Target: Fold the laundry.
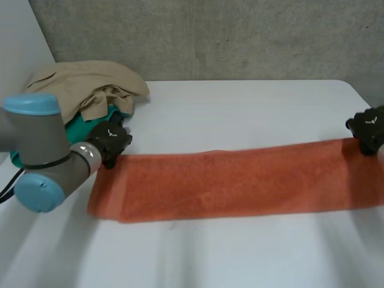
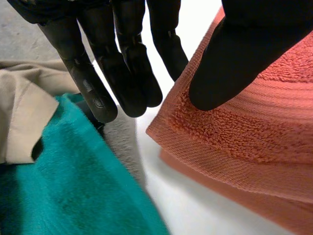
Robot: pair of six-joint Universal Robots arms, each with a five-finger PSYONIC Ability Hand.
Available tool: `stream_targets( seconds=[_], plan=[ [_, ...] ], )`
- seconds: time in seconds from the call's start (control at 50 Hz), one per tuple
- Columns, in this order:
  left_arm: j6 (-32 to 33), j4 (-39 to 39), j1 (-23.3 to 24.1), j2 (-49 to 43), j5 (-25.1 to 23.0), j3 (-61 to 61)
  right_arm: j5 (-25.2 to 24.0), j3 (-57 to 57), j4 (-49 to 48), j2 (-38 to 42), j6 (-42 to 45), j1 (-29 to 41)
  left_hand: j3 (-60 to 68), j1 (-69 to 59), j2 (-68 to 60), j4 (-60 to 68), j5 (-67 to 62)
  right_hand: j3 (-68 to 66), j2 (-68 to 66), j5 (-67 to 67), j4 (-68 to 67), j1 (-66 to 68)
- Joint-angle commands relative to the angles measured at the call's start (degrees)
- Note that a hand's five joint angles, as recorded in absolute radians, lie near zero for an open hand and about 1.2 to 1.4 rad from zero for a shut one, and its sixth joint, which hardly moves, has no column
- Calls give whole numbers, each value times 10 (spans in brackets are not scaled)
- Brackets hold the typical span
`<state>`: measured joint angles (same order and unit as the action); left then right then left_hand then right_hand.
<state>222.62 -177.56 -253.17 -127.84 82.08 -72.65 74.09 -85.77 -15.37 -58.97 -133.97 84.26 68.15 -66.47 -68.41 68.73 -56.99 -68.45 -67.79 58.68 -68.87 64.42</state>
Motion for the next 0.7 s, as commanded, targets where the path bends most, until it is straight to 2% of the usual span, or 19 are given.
stream_targets(
  seconds=[0.02,0.1,0.12,0.14,0.16,0.18,0.2,0.3,0.36,0.38,0.48,0.54,0.6,0.7],
  plan=[
    [-11,6,13,-62,23,91,29,60,-72,74,-8,34,118,-135,-116,113,-130,-115,-122,113,-111,156],
    [-13,8,21,-82,27,120,37,98,-98,117,-16,45,118,-135,-116,113,-130,-115,-122,113,-111,156],
    [-14,11,24,-85,31,124,38,104,-100,125,-21,48,69,-85,-66,63,-80,-34,-40,31,-29,74],
    [-12,13,26,-85,32,124,40,111,-102,133,-25,49,-97,80,99,-102,85,237,230,-239,241,-197],
    [-10,13,28,-84,34,122,50,118,-100,141,-35,55,-331,315,334,-337,320,585,578,-587,589,-544],
    [-10,15,30,-82,35,120,53,119,-98,142,-39,55,-500,484,503,-506,489,585,578,-587,589,-544],
    [-11,17,35,-76,43,113,55,119,-95,141,-44,56,-582,565,584,-587,570,585,578,-587,589,-544],
    [-21,12,36,-25,61,62,62,98,-42,80,-98,35,-582,565,584,-587,570,585,578,-587,589,-544],
    [-37,-5,30,17,57,17,31,62,23,22,-127,9,-582,565,584,-587,570,585,578,-587,589,-544],
    [-40,-9,29,28,55,4,4,43,58,-5,-126,-7,-582,565,584,-587,570,585,578,-587,589,-544],
    [-62,-49,17,87,28,-71,-73,-22,140,-65,-86,-67,-582,565,584,-587,570,531,524,-533,535,-491],
    [-71,-74,10,117,5,-112,-101,-59,155,-76,-46,-104,-582,565,584,-587,570,464,457,-466,468,-423],
    [-78,-101,7,133,-15,-138,-113,-84,140,-65,-22,-124,-582,565,584,-587,570,463,457,-466,468,-423],
    [-94,-125,8,137,-22,-155,-120,-91,98,-19,-27,-139,-582,565,584,-587,570,460,453,-462,464,-420]
  ],
)
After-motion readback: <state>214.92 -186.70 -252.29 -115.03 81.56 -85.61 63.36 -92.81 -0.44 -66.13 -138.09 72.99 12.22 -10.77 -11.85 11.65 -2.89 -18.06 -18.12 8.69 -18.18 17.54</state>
